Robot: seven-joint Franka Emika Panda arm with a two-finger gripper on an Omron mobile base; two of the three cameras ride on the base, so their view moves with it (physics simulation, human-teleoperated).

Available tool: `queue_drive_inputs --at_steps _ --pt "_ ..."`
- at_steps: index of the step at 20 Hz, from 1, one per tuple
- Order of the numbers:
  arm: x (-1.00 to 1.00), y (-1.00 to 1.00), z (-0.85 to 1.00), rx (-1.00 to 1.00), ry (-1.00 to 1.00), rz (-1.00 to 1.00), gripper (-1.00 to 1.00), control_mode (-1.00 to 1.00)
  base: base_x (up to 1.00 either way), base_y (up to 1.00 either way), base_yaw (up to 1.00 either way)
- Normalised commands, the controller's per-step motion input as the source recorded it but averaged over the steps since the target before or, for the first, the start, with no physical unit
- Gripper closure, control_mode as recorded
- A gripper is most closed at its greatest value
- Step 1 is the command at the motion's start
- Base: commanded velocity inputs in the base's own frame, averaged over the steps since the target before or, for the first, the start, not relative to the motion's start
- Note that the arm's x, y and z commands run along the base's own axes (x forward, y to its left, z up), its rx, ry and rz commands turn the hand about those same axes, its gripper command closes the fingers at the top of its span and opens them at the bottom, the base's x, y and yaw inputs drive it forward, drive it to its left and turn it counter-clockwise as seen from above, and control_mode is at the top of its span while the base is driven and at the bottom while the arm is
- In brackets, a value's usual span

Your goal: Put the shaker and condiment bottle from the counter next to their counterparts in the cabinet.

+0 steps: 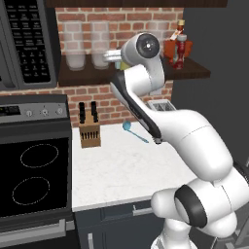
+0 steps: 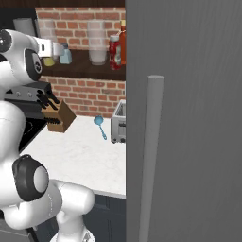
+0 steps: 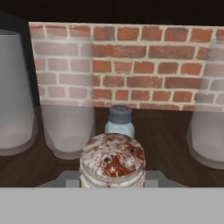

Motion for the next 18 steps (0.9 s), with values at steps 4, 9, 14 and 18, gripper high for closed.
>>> queue_drive_inputs --at_steps 4,9,14,18 --pt "0.14 0.00 -0.08 0.00 0.00 0.00 1.00 -1.00 0.00 0.00 0.00" --pt "0.17 0.00 -0.08 0.00 0.00 0.00 1.00 -1.00 0.00 0.00 0.00" --pt "0.18 0.00 -0.10 0.00 0.00 0.00 1.00 -1.00 0.00 0.00 0.00" --pt "0.18 0.00 -0.13 0.00 0.00 0.00 1.00 -1.00 0.00 0.00 0.00"
